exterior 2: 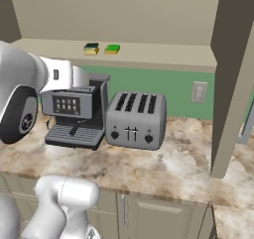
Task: Pick up the sponge and sponge from the sink, and place them back in the cabinet, and close the cabinet doors.
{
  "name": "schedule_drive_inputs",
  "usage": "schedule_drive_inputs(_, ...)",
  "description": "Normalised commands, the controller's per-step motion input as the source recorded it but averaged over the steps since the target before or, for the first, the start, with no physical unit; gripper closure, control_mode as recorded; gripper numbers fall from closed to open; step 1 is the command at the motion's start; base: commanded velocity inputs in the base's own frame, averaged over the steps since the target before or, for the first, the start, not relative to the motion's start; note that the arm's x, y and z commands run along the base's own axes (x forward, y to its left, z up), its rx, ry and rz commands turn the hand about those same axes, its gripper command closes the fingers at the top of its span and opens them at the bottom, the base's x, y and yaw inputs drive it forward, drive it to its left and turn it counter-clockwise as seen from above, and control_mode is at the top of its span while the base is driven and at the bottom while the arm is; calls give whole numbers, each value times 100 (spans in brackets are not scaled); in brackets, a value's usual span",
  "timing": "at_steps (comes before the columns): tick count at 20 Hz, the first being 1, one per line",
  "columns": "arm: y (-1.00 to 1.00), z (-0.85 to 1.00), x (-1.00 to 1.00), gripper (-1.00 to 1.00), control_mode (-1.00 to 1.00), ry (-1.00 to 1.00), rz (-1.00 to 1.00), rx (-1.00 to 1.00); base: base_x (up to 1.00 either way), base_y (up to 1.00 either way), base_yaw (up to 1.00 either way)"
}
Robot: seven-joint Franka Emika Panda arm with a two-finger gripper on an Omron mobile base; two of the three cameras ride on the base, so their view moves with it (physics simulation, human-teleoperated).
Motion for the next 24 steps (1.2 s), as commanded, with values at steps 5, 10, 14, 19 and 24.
schedule_drive_inputs(5,-54,0,-44,-100,-100,-2,2,0,0,0,0)
schedule_drive_inputs(10,-49,0,-32,-100,-100,-1,1,0,0,0,0)
schedule_drive_inputs(14,-44,0,-24,-100,-100,0,1,0,0,0,0)
schedule_drive_inputs(19,-38,0,-23,-100,-100,0,1,0,0,0,0)
schedule_drive_inputs(24,-40,0,-28,-100,-100,0,3,0,0,0,0)
